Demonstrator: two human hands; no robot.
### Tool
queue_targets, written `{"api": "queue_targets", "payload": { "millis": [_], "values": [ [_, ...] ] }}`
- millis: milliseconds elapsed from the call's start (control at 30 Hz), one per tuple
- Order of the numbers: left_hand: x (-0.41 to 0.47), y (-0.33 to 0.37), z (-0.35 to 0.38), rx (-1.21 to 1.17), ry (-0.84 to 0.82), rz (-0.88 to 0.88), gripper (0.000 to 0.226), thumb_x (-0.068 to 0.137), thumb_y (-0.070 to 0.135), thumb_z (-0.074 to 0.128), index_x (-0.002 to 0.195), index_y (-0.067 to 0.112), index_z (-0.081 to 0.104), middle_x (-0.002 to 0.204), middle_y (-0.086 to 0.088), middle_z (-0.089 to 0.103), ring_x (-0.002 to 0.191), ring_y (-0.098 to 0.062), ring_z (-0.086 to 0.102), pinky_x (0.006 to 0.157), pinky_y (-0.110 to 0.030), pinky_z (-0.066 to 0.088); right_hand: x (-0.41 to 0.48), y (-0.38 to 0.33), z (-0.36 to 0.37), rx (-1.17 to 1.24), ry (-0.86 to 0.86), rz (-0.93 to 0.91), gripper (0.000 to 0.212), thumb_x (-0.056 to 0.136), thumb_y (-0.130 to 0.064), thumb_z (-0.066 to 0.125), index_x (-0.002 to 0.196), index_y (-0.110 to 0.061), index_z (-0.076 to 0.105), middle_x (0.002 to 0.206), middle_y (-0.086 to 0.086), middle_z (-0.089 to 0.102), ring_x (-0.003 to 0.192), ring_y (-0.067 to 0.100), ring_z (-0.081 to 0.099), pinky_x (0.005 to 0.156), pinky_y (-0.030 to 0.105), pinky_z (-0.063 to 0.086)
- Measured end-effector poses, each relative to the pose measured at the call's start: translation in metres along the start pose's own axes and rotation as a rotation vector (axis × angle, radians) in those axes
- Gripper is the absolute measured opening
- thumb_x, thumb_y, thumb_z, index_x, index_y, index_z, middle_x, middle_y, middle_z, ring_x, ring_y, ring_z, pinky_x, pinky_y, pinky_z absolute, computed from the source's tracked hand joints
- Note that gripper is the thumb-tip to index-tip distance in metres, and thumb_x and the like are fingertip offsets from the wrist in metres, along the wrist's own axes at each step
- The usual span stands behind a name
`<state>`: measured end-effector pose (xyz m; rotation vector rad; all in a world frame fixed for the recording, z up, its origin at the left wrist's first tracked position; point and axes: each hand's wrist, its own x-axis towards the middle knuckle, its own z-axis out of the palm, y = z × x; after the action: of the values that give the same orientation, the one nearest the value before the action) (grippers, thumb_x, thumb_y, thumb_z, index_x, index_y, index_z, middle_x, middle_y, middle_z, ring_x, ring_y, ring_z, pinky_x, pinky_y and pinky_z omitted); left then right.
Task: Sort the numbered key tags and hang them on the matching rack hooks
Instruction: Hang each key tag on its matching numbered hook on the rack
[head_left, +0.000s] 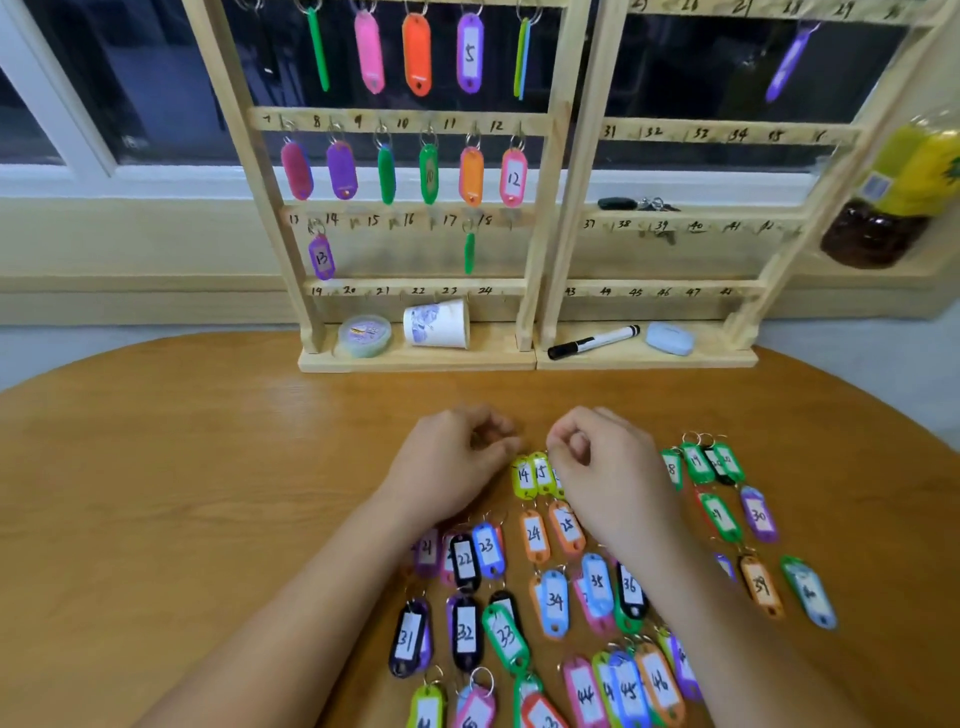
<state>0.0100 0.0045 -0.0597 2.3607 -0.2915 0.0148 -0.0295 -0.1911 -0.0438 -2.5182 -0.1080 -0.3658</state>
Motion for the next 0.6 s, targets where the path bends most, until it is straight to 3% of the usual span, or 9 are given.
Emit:
{"api": "queue_targets", "payload": {
  "millis": [300, 400, 600],
  "values": [
    [-0.009, -0.002, 0.012, 0.045, 0.04, 0.103, 0.031, 0.084, 0.055, 0.079, 0.109, 0.037, 0.077, 0.099, 0.016, 0.066, 0.091, 0.002, 0.062, 0.079, -0.023, 0.052, -0.008, 0.004, 0.014, -0.065, -0.019, -0.095, 0.012, 0.095, -0.02, 0.067, 0.087, -0.028, 0.063, 0.072, -0.018, 0.039, 0.078, 0.01, 0.049, 0.081, 0.039, 0.049],
    [-0.009, -0.003, 0.011, 0.079, 0.031, 0.11, 0.032, 0.082, 0.052, 0.083, 0.11, 0.038, 0.077, 0.099, 0.017, 0.066, 0.09, 0.002, 0.061, 0.078, -0.021, 0.05, -0.008, 0.005, 0.014, -0.062, 0.0, -0.102, 0.01, 0.096, -0.02, 0.066, 0.089, -0.027, 0.065, 0.071, -0.019, 0.037, 0.078, 0.01, 0.049, 0.081, 0.039, 0.049],
    [-0.01, -0.001, 0.014, 0.108, 0.046, 0.139, 0.021, 0.087, 0.044, 0.08, 0.107, 0.039, 0.078, 0.102, 0.015, 0.066, 0.092, -0.005, 0.063, 0.081, -0.034, 0.056, -0.007, 0.009, 0.015, -0.068, 0.027, -0.103, 0.009, 0.096, -0.019, 0.067, 0.09, -0.025, 0.067, 0.07, -0.02, 0.037, 0.076, 0.008, 0.047, 0.079, 0.034, 0.044]
  ]
}}
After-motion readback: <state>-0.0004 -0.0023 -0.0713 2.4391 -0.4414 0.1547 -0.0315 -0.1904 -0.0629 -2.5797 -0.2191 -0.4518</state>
